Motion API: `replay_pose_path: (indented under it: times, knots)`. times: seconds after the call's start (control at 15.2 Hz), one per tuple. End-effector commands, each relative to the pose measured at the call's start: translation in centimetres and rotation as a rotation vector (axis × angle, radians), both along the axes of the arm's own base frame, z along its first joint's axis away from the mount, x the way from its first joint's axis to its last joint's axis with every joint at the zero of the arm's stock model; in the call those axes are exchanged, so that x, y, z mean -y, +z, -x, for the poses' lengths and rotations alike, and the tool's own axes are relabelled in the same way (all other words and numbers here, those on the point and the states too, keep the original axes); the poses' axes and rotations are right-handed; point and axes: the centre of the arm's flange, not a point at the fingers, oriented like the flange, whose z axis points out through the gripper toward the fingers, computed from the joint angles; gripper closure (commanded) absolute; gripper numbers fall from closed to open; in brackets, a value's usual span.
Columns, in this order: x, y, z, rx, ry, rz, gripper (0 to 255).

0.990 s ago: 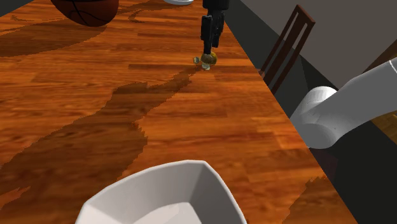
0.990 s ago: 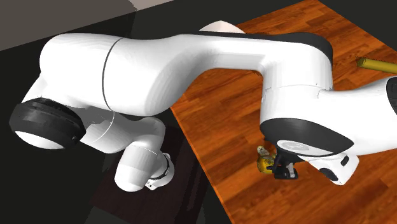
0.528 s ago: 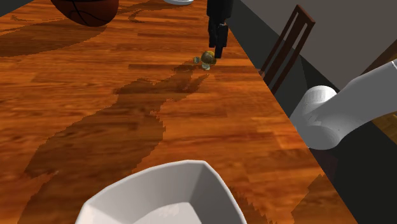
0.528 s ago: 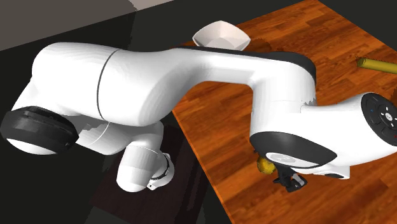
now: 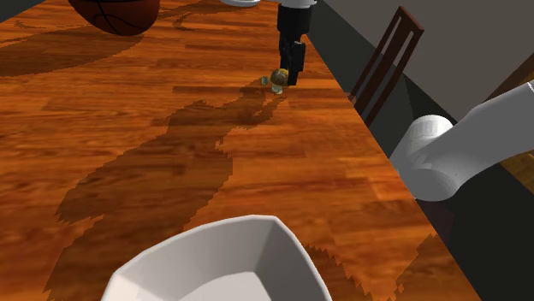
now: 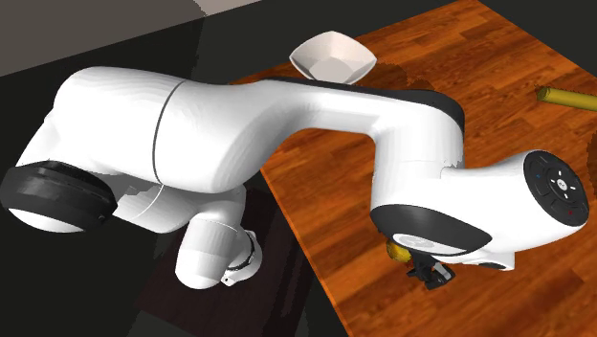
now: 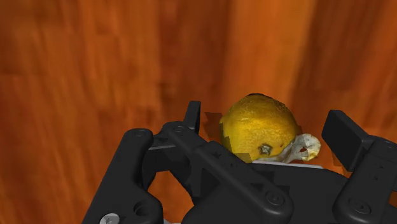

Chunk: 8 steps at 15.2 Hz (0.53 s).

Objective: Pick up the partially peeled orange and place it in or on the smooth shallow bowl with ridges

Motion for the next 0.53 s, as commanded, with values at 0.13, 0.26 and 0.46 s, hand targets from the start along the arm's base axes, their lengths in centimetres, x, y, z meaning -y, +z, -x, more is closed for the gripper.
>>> replay_pose_path:
  times: [0.13, 0.26, 0.46]
  knots:
    - [0.00, -0.01, 0.00, 0.000, 0.000, 0.000, 255]
    - [0.00, -0.01, 0.00, 0.000, 0.000, 0.000, 255]
    - [-0.01, -0.02, 0.00, 0.000, 0.000, 0.000, 255]
